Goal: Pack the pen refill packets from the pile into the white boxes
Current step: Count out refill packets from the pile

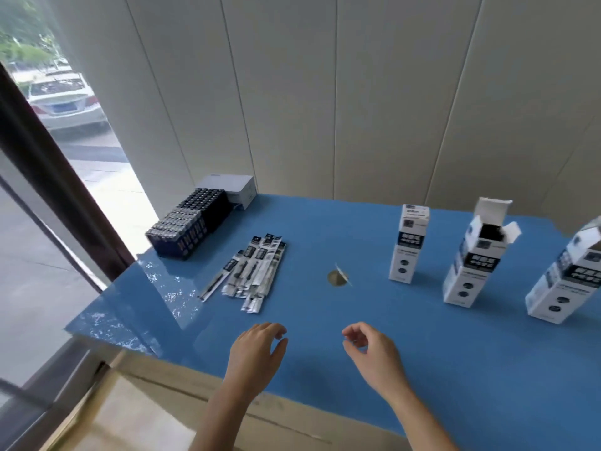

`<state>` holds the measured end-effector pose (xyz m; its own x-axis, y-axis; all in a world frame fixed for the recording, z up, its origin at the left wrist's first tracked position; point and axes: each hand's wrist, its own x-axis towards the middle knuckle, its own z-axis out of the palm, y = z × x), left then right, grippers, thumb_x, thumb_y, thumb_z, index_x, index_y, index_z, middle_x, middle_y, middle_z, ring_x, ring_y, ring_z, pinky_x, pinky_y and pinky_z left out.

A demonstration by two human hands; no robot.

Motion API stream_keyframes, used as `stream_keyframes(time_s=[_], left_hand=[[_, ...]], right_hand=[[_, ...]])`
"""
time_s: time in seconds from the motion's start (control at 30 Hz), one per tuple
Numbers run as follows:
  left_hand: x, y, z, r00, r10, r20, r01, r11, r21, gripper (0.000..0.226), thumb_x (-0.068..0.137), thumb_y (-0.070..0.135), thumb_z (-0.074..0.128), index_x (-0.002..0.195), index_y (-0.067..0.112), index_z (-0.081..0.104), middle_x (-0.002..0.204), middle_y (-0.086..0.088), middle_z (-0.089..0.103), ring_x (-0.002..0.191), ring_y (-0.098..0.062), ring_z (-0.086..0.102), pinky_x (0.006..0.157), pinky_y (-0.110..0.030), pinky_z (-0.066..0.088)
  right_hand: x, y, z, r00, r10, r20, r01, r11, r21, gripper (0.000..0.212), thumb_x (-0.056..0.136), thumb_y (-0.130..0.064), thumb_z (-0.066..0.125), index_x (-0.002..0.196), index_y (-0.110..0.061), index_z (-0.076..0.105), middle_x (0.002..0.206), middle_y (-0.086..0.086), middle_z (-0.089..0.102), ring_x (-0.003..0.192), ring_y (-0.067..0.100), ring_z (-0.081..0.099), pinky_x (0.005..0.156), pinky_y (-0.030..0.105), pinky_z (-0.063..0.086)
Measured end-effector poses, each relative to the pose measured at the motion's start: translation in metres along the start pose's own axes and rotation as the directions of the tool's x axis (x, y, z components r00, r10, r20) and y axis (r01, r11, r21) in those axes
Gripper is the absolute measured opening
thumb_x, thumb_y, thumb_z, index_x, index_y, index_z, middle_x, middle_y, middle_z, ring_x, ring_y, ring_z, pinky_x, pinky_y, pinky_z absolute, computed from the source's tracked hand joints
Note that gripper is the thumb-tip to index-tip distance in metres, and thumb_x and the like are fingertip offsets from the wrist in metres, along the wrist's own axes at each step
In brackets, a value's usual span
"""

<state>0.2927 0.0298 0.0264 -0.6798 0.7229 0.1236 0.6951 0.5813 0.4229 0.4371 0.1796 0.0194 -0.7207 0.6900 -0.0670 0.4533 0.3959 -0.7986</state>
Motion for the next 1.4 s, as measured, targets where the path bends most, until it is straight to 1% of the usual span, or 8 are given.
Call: stream_keyframes(time_s=[0.13, 0.37, 0.6, 0.83, 1.03, 1.17, 1.3, 1.4], left_hand=[[-0.015, -0.052, -0.028, 0.999, -0.034, 0.014, 0.034, 0.999, 0.008, 0.022, 0.093, 0.033, 0.049, 0.111, 0.027, 0.061, 0.109, 0.014, 0.063, 0.103, -0.007, 0.057, 0.074, -0.017, 0.036], [-0.011, -0.115, -0.060, 0.996, -0.083, -0.020, 0.083, 0.997, 0.001, 0.021, 0.093, 0.035, 0.049, 0.109, 0.032, 0.061, 0.107, 0.019, 0.062, 0.093, -0.003, 0.057, 0.067, -0.014, 0.040], [0.039, -0.138, -0.061, 0.996, -0.088, -0.004, 0.087, 0.993, -0.084, 0.019, 0.093, 0.032, 0.050, 0.108, 0.029, 0.062, 0.095, 0.024, 0.053, 0.084, 0.001, 0.050, 0.060, -0.008, 0.033], [0.103, -0.153, -0.067, 0.996, -0.081, -0.022, 0.078, 0.992, -0.102, 0.016, 0.093, 0.029, 0.049, 0.102, 0.028, 0.062, 0.095, 0.021, 0.058, 0.087, -0.005, 0.054, 0.070, -0.019, 0.043], [0.133, -0.172, -0.058, 0.983, -0.182, 0.005, 0.181, 0.976, -0.120, 0.028, 0.094, 0.036, 0.047, 0.117, 0.023, 0.056, 0.116, 0.013, 0.058, 0.103, -0.008, 0.054, 0.078, -0.022, 0.043], [0.147, -0.183, -0.045, 0.965, -0.216, 0.146, 0.228, 0.971, -0.070, 0.040, 0.093, 0.039, 0.046, 0.128, 0.018, 0.044, 0.129, 0.005, 0.049, 0.114, -0.017, 0.050, 0.079, -0.024, 0.040], [0.154, -0.190, -0.035, 0.953, -0.203, 0.223, 0.224, 0.972, -0.074, 0.028, 0.092, 0.026, 0.049, 0.117, 0.014, 0.047, 0.120, -0.002, 0.050, 0.104, -0.022, 0.052, 0.074, -0.027, 0.040], [0.161, -0.196, -0.035, 0.955, -0.191, 0.228, 0.222, 0.968, -0.119, 0.010, 0.092, 0.021, 0.047, 0.100, 0.014, 0.049, 0.104, -0.002, 0.055, 0.086, -0.021, 0.047, 0.067, -0.026, 0.033]], right_hand=[[-0.008, -0.036, 0.053, 1.000, 0.015, 0.016, -0.016, 1.000, 0.017, 0.028, 0.085, -0.017, 0.060, 0.073, -0.040, 0.048, 0.083, -0.011, 0.063, 0.077, 0.004, 0.059, 0.078, 0.024, 0.050], [0.017, -0.083, 0.105, 0.997, 0.049, 0.058, -0.051, 0.998, 0.026, 0.005, 0.088, -0.023, 0.055, 0.090, -0.026, 0.059, 0.090, -0.009, 0.062, 0.076, 0.006, 0.056, 0.064, 0.016, 0.043], [0.081, -0.105, 0.120, 0.995, 0.101, -0.015, -0.100, 0.995, 0.020, 0.020, 0.090, -0.026, 0.053, 0.106, -0.017, 0.061, 0.090, -0.005, 0.060, 0.080, 0.010, 0.056, 0.068, 0.021, 0.041], [0.158, -0.110, 0.140, 0.979, 0.203, 0.016, -0.200, 0.975, -0.101, 0.046, 0.092, -0.040, 0.048, 0.127, -0.011, 0.044, 0.128, 0.003, 0.050, 0.111, 0.019, 0.053, 0.082, 0.024, 0.038], [0.189, -0.117, 0.158, 0.969, 0.212, -0.130, -0.237, 0.946, -0.222, 0.049, 0.084, -0.044, 0.060, 0.112, -0.007, 0.044, 0.117, 0.008, 0.050, 0.099, 0.023, 0.056, 0.071, 0.025, 0.038], [0.204, -0.118, 0.158, 0.940, 0.325, -0.106, -0.338, 0.930, -0.145, 0.054, 0.074, -0.034, 0.073, 0.114, -0.006, 0.048, 0.113, 0.009, 0.059, 0.100, 0.026, 0.059, 0.076, 0.030, 0.045], [0.207, -0.117, 0.155, 0.912, 0.394, -0.110, -0.402, 0.913, -0.066, 0.025, 0.075, -0.021, 0.069, 0.096, -0.008, 0.065, 0.098, 0.009, 0.070, 0.089, 0.025, 0.064, 0.074, 0.031, 0.050], [0.204, -0.119, 0.157, 0.903, 0.411, -0.129, -0.417, 0.908, -0.027, 0.019, 0.077, -0.018, 0.066, 0.089, -0.003, 0.068, 0.092, 0.012, 0.072, 0.087, 0.028, 0.065, 0.070, 0.030, 0.049]])
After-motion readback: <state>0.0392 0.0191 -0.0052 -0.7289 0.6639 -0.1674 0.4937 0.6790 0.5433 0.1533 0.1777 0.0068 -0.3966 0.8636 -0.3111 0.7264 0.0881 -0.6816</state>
